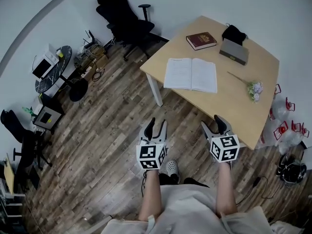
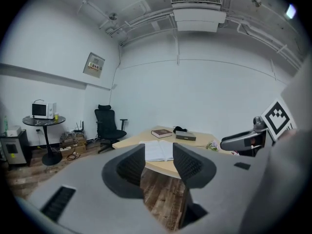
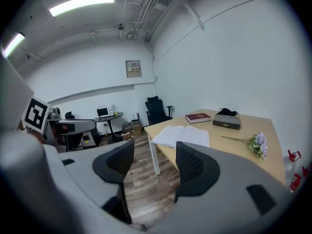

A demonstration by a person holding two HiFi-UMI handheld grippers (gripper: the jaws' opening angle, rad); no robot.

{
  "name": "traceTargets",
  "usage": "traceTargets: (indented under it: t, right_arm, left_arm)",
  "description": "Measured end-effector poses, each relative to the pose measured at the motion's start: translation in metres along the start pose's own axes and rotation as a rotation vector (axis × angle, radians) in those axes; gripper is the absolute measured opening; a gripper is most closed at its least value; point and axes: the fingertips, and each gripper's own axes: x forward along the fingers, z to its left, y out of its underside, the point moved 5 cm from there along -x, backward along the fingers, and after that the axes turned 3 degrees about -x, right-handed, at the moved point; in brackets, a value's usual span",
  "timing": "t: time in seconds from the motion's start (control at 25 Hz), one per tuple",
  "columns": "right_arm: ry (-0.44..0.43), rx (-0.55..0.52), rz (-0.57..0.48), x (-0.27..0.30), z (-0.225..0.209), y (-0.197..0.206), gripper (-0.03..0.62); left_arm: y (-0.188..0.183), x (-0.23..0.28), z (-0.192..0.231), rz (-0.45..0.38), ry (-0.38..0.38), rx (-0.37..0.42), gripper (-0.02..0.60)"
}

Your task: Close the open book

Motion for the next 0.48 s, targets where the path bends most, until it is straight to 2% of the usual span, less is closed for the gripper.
traceTargets:
  t: [0.24,0.48]
  right_arm:
    - [0.013,0.001,-0.008,0.053,0.021,-0.026,0.279]
    - [0.027,0.009,0.012,0.084,0.037,-0.028,0.279]
  left_arm:
    - [-0.017,0.027,0.056,-0.007,0.017,-0.019,0.184]
    - [-0.009,0.046,0.087,0.019,0.050,-0.066,0.184]
